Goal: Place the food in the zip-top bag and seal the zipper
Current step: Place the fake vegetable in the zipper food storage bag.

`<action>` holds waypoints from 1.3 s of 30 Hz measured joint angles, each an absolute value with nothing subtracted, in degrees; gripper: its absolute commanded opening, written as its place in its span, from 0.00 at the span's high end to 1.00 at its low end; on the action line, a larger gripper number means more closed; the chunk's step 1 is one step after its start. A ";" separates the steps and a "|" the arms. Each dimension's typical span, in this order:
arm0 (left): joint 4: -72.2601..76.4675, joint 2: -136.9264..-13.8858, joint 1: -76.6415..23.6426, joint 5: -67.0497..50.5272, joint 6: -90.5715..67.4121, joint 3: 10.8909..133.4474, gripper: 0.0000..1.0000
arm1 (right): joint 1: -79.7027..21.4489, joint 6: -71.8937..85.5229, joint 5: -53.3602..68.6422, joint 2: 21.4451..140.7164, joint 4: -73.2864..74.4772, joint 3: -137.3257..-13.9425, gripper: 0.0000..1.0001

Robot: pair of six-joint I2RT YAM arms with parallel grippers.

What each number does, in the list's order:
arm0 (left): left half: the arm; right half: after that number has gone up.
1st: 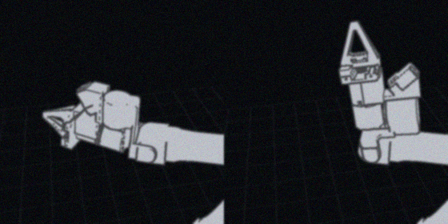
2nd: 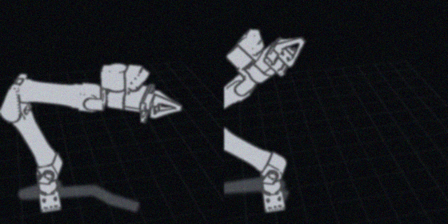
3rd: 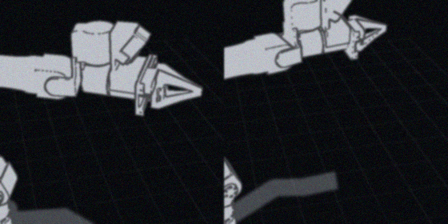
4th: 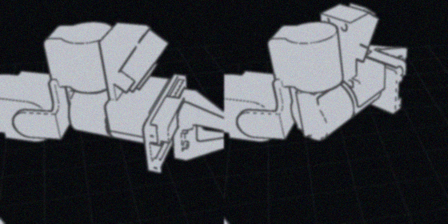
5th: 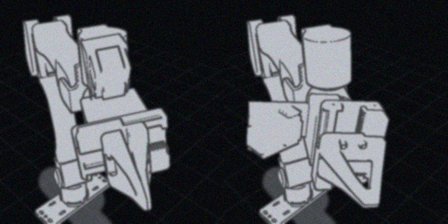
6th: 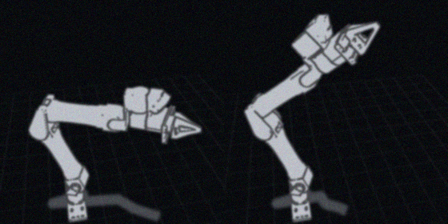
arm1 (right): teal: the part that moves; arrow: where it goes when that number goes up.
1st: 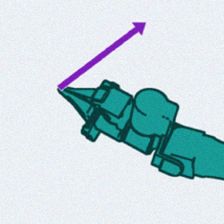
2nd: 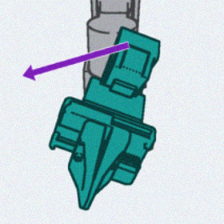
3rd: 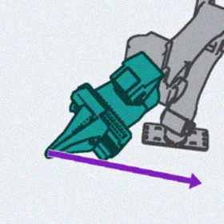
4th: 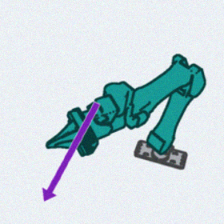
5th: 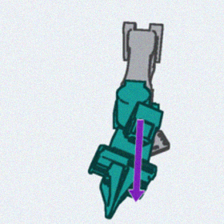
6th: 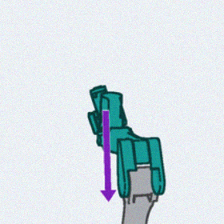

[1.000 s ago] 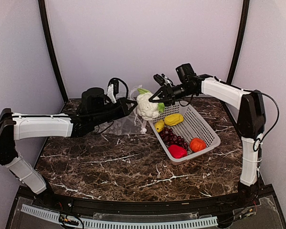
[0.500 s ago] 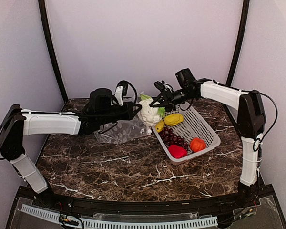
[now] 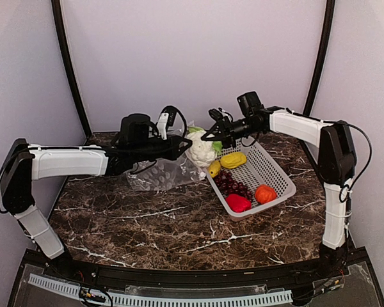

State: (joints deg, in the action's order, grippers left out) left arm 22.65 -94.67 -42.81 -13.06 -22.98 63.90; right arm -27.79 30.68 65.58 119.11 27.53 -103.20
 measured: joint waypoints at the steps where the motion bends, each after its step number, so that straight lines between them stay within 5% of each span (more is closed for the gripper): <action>1: 21.02 -94.78 -42.81 -12.62 -22.59 64.82 0.99 | -27.66 30.85 65.58 119.11 26.74 -103.02 0.82; 17: -16.08 -95.64 -47.94 10.02 -23.00 81.76 0.99 | -27.38 33.39 69.25 118.91 15.59 -100.97 0.83; 39: -20.69 -95.59 -50.28 21.06 -22.55 83.50 0.99 | -31.24 44.03 70.08 118.93 7.40 -96.88 0.84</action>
State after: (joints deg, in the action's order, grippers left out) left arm -20.69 -95.59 -50.28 21.06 -22.55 83.50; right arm -31.24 44.03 70.08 118.93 7.40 -96.88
